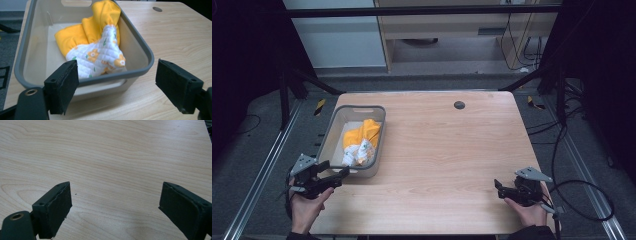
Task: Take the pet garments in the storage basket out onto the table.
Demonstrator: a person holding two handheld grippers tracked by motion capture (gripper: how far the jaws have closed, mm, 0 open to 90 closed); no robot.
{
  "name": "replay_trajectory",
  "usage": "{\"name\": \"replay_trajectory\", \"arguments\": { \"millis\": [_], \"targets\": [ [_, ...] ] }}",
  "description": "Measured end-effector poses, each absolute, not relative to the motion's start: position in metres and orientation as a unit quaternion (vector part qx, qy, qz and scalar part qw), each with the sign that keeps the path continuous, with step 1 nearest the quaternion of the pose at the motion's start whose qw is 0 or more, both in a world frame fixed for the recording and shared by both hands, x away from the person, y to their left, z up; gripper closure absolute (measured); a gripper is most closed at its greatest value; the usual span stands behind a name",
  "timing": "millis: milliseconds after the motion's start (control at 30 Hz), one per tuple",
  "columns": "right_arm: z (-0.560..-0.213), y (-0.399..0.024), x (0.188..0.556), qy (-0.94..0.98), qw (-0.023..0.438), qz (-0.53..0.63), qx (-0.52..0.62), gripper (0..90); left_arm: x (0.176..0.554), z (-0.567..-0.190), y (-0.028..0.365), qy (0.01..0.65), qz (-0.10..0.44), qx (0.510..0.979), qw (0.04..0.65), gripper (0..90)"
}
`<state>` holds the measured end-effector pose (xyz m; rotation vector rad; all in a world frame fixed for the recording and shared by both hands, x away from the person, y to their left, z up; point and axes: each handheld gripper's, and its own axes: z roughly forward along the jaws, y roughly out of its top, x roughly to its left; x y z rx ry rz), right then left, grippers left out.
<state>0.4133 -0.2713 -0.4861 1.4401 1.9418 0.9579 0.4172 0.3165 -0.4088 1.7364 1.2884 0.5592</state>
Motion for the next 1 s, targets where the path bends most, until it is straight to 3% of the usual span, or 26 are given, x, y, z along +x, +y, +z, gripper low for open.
{"name": "replay_trajectory", "arguments": {
  "millis": [1000],
  "targets": [
    [-0.488,-0.272,0.416,0.717,0.268,0.349,0.54,10.6,0.473,-0.38,0.295,0.507,0.226,0.717,0.42,18.7]
  ]
}}
